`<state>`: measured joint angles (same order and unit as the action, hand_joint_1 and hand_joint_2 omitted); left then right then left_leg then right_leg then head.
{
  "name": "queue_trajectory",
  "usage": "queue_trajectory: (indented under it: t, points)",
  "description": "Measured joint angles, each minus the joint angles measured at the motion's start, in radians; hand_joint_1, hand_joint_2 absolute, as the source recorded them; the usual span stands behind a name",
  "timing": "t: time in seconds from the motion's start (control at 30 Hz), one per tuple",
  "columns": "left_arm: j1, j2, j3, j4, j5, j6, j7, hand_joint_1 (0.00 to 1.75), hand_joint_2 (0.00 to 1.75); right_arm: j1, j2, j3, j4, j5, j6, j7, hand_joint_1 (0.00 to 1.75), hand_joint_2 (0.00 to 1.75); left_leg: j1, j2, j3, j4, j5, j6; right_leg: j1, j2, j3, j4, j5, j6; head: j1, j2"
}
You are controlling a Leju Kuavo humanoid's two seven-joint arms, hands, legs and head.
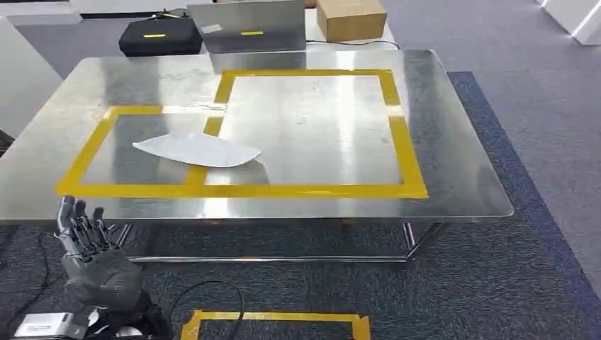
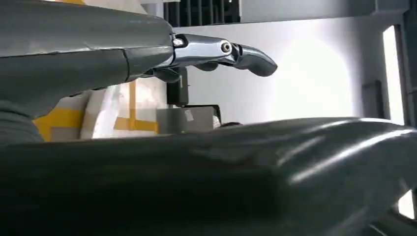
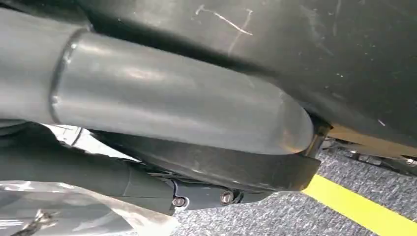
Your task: Take the parts from the cabinet and place them on the table.
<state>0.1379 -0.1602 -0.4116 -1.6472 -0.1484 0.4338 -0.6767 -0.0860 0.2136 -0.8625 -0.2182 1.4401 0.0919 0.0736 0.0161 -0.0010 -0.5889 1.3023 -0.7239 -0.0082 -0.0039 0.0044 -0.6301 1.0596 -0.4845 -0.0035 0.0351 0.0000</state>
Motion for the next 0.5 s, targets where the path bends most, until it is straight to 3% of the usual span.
queue_trajectory:
  t: [0.07, 0.1, 0.13, 0.17, 0.27, 0.3, 0.33, 0.4, 0.43, 0.47, 0.5]
  points:
    - [0.009, 0.011, -0.005, 0.001, -0.010, 0.021, 0.000, 0.00, 0.00, -0.001, 0.005, -0.005, 0.001, -0.005, -0.006, -0.002, 0.00, 0.00, -0.009, 0.000, 0.051, -0.098, 0.073, 0.022, 0.011, 0.001, -0.012, 0.000, 0.012, -0.005, -0.001, 0.000]
    - [0.011, 0.012, -0.005, 0.003, -0.016, 0.025, 0.000, 0.00, 0.00, -0.002, 0.005, -0.009, 0.001, -0.009, -0.009, -0.003, 0.00, 0.00, -0.018, 0.000, 0.093, -0.184, 0.111, 0.039, 0.014, 0.001, -0.017, 0.000, 0.019, -0.005, -0.002, 0.000]
    - [0.013, 0.013, -0.005, 0.008, -0.024, 0.031, 0.000, 0.00, 0.00, -0.003, 0.009, -0.012, 0.002, -0.016, -0.011, -0.002, 0.00, 0.00, -0.032, 0.001, 0.137, -0.270, 0.120, 0.061, 0.013, 0.000, -0.021, 0.000, 0.026, -0.005, 0.000, 0.000]
    - [0.014, 0.014, -0.004, 0.020, -0.031, 0.033, 0.000, 0.00, 0.00, -0.003, 0.012, -0.015, 0.002, -0.023, -0.014, -0.001, 0.00, 0.00, -0.032, 0.009, 0.143, -0.282, 0.125, 0.059, 0.017, 0.000, -0.023, -0.003, 0.033, 0.003, 0.003, 0.000]
    - [0.016, 0.016, 0.003, 0.084, -0.055, 0.030, 0.000, 0.00, 0.00, -0.005, 0.011, -0.028, 0.005, -0.042, -0.030, 0.006, 0.00, 0.00, -0.044, 0.006, 0.131, -0.294, 0.150, 0.056, 0.005, -0.009, -0.021, -0.017, 0.059, 0.022, -0.003, 0.000]
    - [0.016, 0.016, 0.009, 0.110, -0.068, 0.036, 0.000, 0.00, 0.00, -0.003, 0.011, -0.034, 0.005, -0.050, -0.029, 0.008, 0.00, 0.00, -0.038, 0.007, 0.126, -0.312, 0.170, 0.056, 0.011, -0.008, -0.022, -0.026, 0.072, 0.031, -0.005, 0.000]
    - [0.011, 0.016, 0.014, 0.143, -0.071, 0.043, 0.000, 0.00, 0.00, -0.004, 0.010, -0.038, 0.005, -0.056, -0.027, 0.010, 0.00, 0.00, -0.031, 0.012, 0.119, -0.321, 0.188, 0.056, 0.006, -0.005, -0.029, -0.019, 0.047, 0.032, -0.005, 0.000]
    - [0.002, 0.016, 0.030, 0.224, -0.078, 0.064, 0.000, 0.00, 0.00, -0.006, 0.010, -0.046, 0.005, -0.060, -0.026, 0.014, 0.00, 0.00, -0.027, 0.012, 0.090, -0.326, 0.214, 0.065, 0.004, -0.005, -0.065, 0.084, -0.083, 0.043, 0.003, 0.000]
    - [-0.003, 0.016, 0.041, 0.267, -0.078, 0.069, 0.000, 0.00, 0.00, -0.007, 0.010, -0.050, 0.005, -0.065, -0.026, 0.015, 0.00, 0.00, -0.027, 0.014, 0.076, -0.325, 0.224, 0.065, 0.001, -0.005, -0.077, 0.151, -0.129, 0.048, 0.003, 0.000]
    - [-0.012, 0.016, 0.056, 0.316, -0.080, 0.078, 0.000, 0.00, 0.00, -0.008, 0.010, -0.054, 0.005, -0.069, -0.027, 0.016, 0.00, 0.00, -0.027, 0.016, 0.061, -0.324, 0.235, 0.064, 0.000, -0.005, -0.084, 0.212, -0.151, 0.052, 0.002, 0.000]
    - [-0.026, 0.016, 0.074, 0.373, -0.087, 0.092, 0.000, 0.00, 0.00, -0.009, 0.010, -0.059, 0.005, -0.073, -0.029, 0.017, 0.00, 0.00, -0.026, 0.016, 0.046, -0.323, 0.246, 0.062, -0.001, -0.006, -0.080, 0.247, -0.142, 0.055, 0.003, 0.000]
